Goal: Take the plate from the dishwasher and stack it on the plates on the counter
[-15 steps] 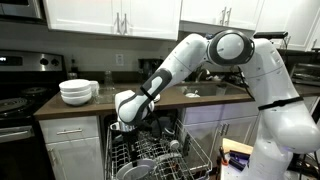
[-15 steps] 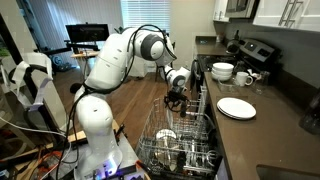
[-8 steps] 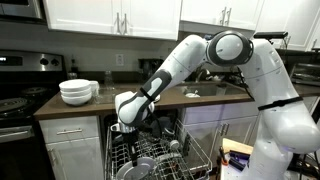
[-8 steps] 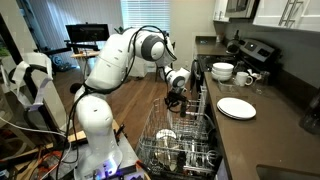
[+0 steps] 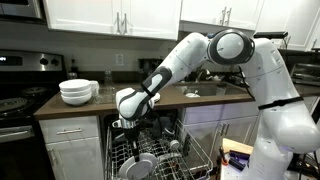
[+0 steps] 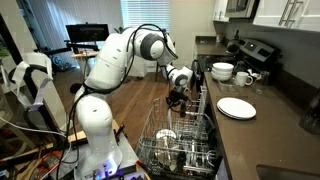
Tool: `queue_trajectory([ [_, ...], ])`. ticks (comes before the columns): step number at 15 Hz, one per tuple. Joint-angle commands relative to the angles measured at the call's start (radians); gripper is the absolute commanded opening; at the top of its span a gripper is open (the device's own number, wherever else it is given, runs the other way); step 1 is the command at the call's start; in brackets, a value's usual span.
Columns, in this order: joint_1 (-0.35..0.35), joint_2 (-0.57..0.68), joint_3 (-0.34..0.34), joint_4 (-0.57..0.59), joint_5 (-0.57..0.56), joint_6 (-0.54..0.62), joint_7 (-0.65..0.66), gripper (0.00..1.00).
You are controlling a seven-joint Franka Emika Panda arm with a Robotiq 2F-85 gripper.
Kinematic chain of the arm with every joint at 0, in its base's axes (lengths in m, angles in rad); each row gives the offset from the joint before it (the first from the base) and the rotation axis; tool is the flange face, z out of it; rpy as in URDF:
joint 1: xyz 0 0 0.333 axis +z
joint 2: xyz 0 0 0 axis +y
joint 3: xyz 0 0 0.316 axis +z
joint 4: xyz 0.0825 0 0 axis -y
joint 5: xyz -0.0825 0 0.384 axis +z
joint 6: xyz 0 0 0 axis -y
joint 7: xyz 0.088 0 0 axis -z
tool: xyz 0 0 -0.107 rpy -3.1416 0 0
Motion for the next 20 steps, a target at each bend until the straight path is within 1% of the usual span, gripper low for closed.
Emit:
queue_trajectory([
  [1, -0.009, -0.069, 0.005, -0.009, 0.006, -0.129, 0.000, 0.06],
  [4, -0.001, -0.126, -0.007, -0.015, 0.001, -0.190, 0.005, 0.06],
  [6, 0.006, -0.172, -0.011, -0.015, -0.001, -0.263, 0.008, 0.06],
  [7, 0.009, -0.196, -0.012, -0.012, 0.002, -0.299, 0.006, 0.04],
  [9, 0.017, -0.239, -0.018, -0.008, 0.001, -0.353, 0.006, 0.04],
  [11, 0.020, -0.262, -0.022, -0.007, 0.006, -0.373, -0.003, 0.05],
  [12, 0.023, -0.267, -0.025, -0.007, 0.004, -0.370, -0.005, 0.29],
  [14, 0.032, -0.267, -0.027, -0.017, -0.005, -0.320, -0.020, 0.32],
  [20, 0.037, -0.223, -0.024, -0.046, -0.006, -0.159, -0.059, 0.69],
])
